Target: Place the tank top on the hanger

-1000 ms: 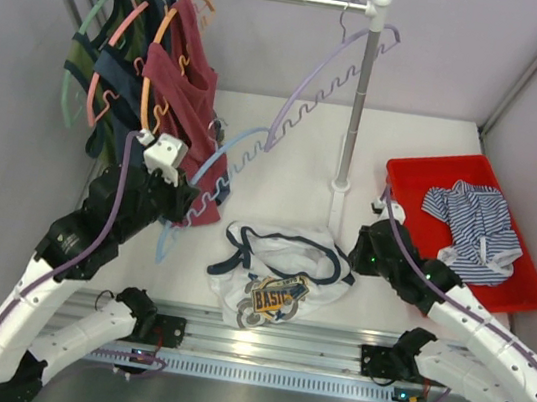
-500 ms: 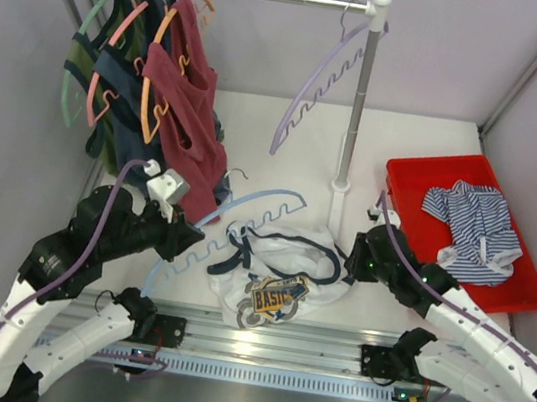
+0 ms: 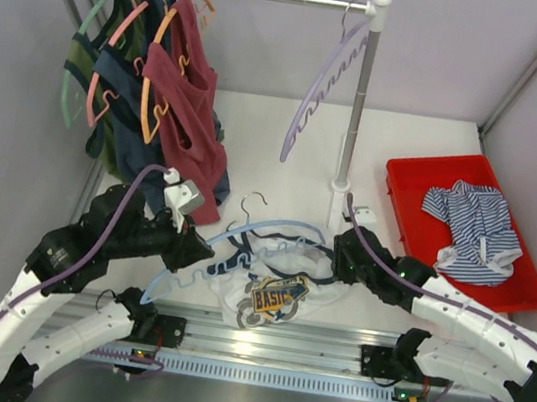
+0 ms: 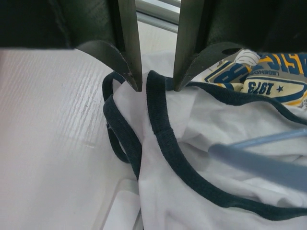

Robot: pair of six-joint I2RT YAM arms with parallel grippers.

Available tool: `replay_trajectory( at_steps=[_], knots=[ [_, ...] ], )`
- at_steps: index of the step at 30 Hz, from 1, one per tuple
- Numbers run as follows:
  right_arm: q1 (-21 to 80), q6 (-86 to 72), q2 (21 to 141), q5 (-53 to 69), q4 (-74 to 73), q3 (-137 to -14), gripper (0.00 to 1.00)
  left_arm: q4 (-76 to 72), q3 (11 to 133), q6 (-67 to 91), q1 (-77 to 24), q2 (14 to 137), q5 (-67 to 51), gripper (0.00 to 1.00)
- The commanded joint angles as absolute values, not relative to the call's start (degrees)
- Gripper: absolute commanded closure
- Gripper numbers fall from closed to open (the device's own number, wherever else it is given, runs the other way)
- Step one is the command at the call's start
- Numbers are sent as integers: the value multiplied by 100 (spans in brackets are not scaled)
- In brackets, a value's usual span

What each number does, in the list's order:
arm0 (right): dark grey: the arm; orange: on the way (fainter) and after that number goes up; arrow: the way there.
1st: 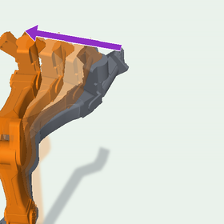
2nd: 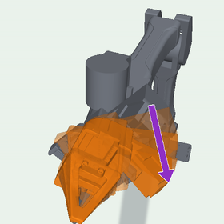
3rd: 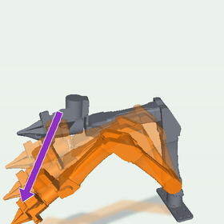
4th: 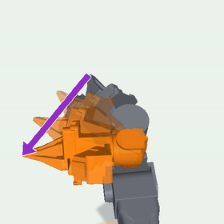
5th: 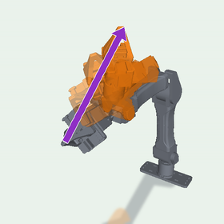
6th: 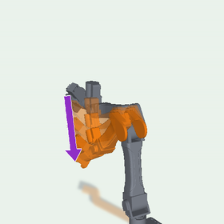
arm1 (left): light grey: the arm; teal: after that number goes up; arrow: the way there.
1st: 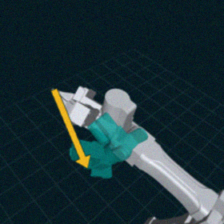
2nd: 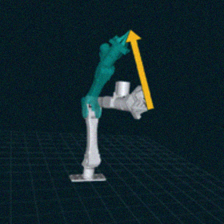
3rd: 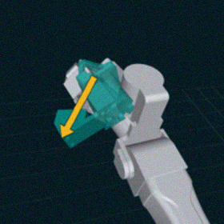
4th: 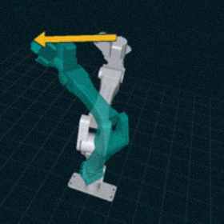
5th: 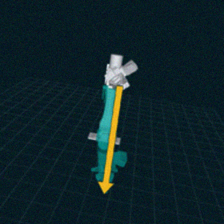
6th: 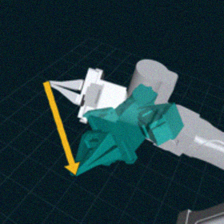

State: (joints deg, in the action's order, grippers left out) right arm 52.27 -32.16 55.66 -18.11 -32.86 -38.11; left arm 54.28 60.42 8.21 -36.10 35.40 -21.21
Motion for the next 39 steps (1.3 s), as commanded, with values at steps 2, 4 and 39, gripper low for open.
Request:
replay_trajectory(
  at_steps=[2,4,39],
  knots=[
    [5300,-3287,5712,-2285,-3349,-4122,67,5247,6214,817,-3919,3603,-2127,100],
    [5300,-3270,5774,-2285,-3384,-4166,67,5273,6179,826,-4095,3673,-2004,100],
    [5467,-3340,5528,-2145,-3929,-5071,99,3026,5091,747,-4465,4088,-2065,100]
  ],
)
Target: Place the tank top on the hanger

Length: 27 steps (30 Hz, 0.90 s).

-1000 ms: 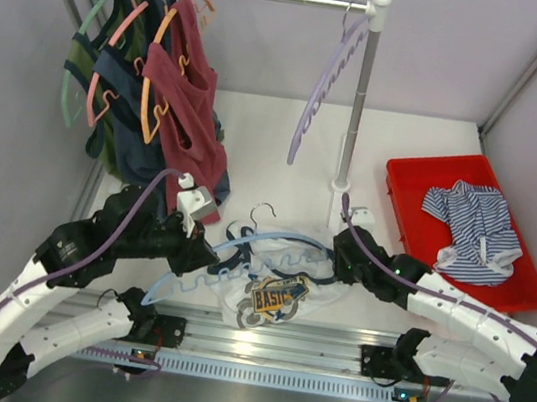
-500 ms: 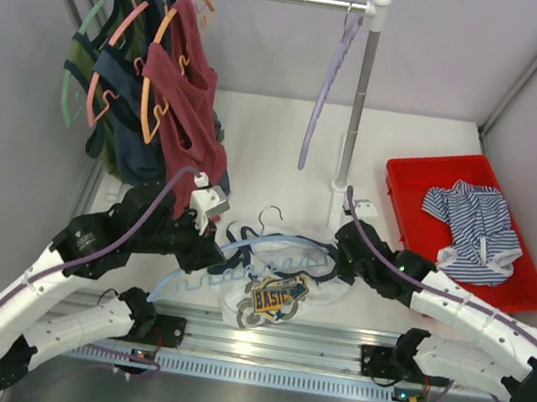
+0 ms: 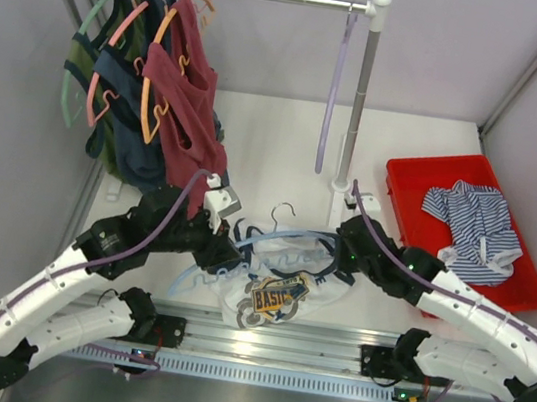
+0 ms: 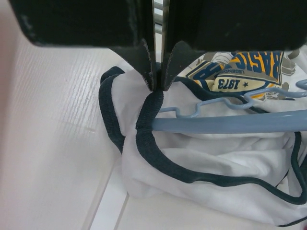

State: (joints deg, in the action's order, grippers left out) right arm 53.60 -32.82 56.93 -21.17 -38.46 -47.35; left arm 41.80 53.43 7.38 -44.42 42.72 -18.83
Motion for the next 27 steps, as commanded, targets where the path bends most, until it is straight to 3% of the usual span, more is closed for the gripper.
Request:
replay_trajectory(
  at_steps=[1,27],
  knots=[
    [5467,-3366,5502,-2136,-3929,-5097,99,2919,4993,782,-4465,4052,-2083,100],
    [5572,-3296,5396,-2268,-4104,-5555,99,519,3902,-316,-4518,4253,-3111,100]
  ],
)
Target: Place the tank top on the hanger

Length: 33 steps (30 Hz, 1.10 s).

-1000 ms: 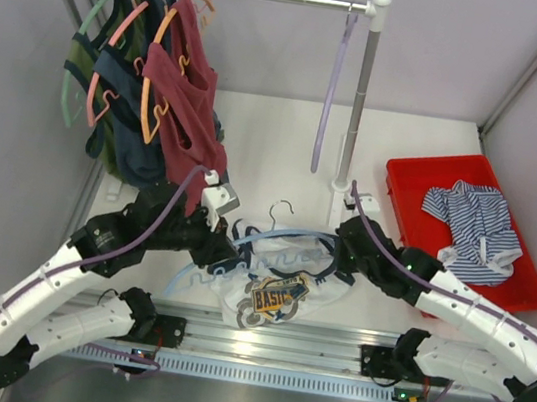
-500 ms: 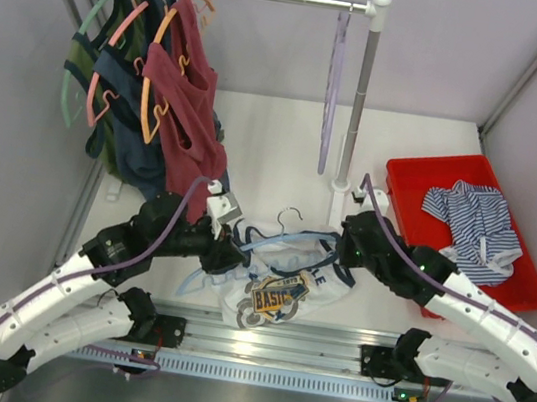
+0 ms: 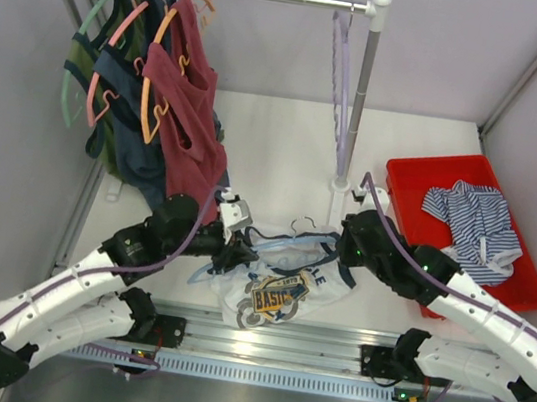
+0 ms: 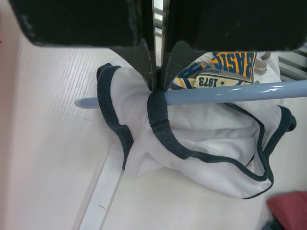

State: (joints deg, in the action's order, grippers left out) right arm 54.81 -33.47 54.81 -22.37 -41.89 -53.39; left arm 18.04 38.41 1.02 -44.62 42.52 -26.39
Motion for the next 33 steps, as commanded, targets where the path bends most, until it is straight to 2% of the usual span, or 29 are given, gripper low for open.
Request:
replay_trajectory(
  at_steps=[1,11,24,29,31,33],
  knots=[
    [5572,-3296,5379,-2224,-4096,-5572,99,492,3937,-395,-4526,4332,-3146,100],
    [5643,-3217,5291,-2206,-4210,-5687,99,-226,4140,-1063,-4526,5246,-3103,100],
    [5651,-3226,5089,-2425,-3920,-5415,99,-1546,3868,-88,-4535,6100,-3225,100],
    [5651,-3191,4826,-2610,-3552,-5072,85,-1714,3770,158,-4526,6310,-3409,100],
    [5686,-3016,4606,-2523,-3332,-4905,76,-1661,3805,228,-4526,6433,-3463,100],
    [5748,-2734,4509,-2426,-3042,-4834,70,-1582,3849,281,-4518,6538,-3620,100]
  ],
)
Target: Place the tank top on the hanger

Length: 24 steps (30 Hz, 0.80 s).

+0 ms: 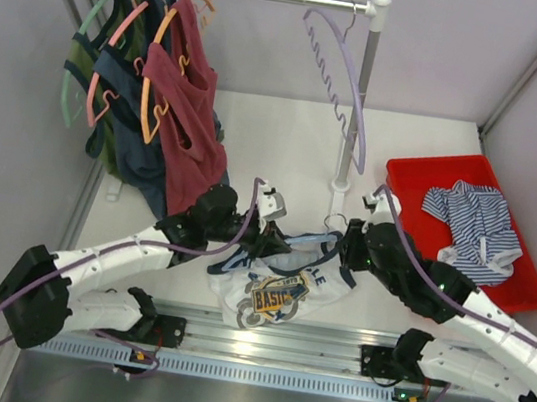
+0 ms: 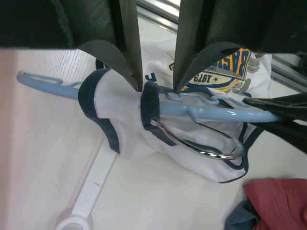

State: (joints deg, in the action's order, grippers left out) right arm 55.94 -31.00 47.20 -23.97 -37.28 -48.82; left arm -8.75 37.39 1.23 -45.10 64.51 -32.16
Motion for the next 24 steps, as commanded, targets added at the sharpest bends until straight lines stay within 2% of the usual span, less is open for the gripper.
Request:
replay_trajectory(
  at_steps=[1,11,24],
  knots=[
    [5852,-2638,4517,-2434,-2971,-4799,67,-1556,3884,299,-4509,6652,-3673,100],
    [6223,-2636,4772,-3207,-2373,-4632,59,-1731,3885,518,-4517,6820,-3771,100],
    [6319,-2856,5484,-3585,-1881,-4483,60,-1784,3823,668,-4518,6741,-3692,100]
  ],
)
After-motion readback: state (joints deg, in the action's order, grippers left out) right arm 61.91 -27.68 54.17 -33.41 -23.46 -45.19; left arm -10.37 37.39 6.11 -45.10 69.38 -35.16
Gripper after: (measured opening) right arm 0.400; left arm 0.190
